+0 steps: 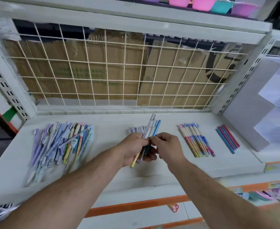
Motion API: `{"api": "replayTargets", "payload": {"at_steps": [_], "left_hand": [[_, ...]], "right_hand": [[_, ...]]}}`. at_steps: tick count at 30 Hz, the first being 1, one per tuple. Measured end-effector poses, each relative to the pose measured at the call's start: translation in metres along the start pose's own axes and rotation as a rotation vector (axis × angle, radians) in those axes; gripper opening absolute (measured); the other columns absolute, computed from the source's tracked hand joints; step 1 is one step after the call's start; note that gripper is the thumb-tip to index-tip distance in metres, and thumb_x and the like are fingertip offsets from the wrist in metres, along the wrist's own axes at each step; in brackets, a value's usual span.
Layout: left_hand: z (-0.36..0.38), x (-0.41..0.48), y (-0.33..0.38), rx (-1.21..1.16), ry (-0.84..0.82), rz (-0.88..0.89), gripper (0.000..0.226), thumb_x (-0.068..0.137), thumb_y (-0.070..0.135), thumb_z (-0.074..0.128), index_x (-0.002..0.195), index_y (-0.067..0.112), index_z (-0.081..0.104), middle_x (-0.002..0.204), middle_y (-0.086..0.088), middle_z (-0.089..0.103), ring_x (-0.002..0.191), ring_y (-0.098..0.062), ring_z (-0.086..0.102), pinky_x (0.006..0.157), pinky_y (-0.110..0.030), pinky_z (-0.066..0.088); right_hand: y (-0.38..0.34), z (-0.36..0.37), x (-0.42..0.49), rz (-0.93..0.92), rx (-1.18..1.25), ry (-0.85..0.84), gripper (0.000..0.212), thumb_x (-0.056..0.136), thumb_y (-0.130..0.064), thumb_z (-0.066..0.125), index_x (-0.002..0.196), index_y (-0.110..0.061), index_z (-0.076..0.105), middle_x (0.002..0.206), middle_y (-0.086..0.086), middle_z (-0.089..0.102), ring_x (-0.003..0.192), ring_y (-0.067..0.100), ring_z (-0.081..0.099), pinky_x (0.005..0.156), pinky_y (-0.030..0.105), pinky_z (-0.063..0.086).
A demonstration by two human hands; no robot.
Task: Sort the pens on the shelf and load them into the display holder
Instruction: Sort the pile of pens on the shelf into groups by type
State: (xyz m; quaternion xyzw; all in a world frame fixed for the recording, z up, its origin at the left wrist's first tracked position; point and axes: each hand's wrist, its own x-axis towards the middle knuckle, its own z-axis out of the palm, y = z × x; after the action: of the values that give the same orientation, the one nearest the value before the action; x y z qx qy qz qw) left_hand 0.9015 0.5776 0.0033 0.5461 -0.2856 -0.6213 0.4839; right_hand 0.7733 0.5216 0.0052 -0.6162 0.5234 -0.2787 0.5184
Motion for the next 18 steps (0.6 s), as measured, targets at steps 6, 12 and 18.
{"api": "replayTargets", "payload": {"at_steps": [6, 12, 18], "left_hand": [[0.078, 0.034, -0.009, 0.042, 0.115, -0.036, 0.012, 0.104, 0.012, 0.041, 0.110, 0.004, 0.049, 0.078, -0.017, 0.073, 0.065, -0.034, 0.072, 0.050, -0.032, 0.054], [0.154, 0.074, -0.010, 0.066, 0.270, 0.009, 0.005, 0.101, 0.011, 0.049, 0.097, 0.010, 0.051, 0.064, -0.010, 0.057, 0.046, -0.017, 0.041, 0.044, -0.021, 0.027], [0.213, 0.099, -0.012, -0.045, 0.314, 0.020, 0.007, 0.101, 0.006, 0.048, 0.096, 0.007, 0.053, 0.057, -0.007, 0.054, 0.040, -0.012, 0.039, 0.039, -0.019, 0.024]], "right_hand": [[0.024, -0.081, 0.024, -0.006, -0.008, 0.066, 0.011, 0.088, -0.015, 0.063, 0.081, -0.007, 0.068, 0.075, 0.012, 0.071, 0.053, 0.014, 0.058, 0.048, 0.027, 0.043], [0.061, -0.181, 0.062, -0.052, -0.259, 0.121, 0.008, 0.087, -0.014, 0.059, 0.084, -0.013, 0.066, 0.069, 0.006, 0.070, 0.053, 0.020, 0.063, 0.050, 0.033, 0.057], [0.096, -0.252, 0.095, -0.072, -0.623, 0.123, 0.006, 0.082, -0.016, 0.062, 0.087, -0.016, 0.066, 0.071, -0.003, 0.061, 0.067, 0.020, 0.062, 0.056, 0.029, 0.048]]}}
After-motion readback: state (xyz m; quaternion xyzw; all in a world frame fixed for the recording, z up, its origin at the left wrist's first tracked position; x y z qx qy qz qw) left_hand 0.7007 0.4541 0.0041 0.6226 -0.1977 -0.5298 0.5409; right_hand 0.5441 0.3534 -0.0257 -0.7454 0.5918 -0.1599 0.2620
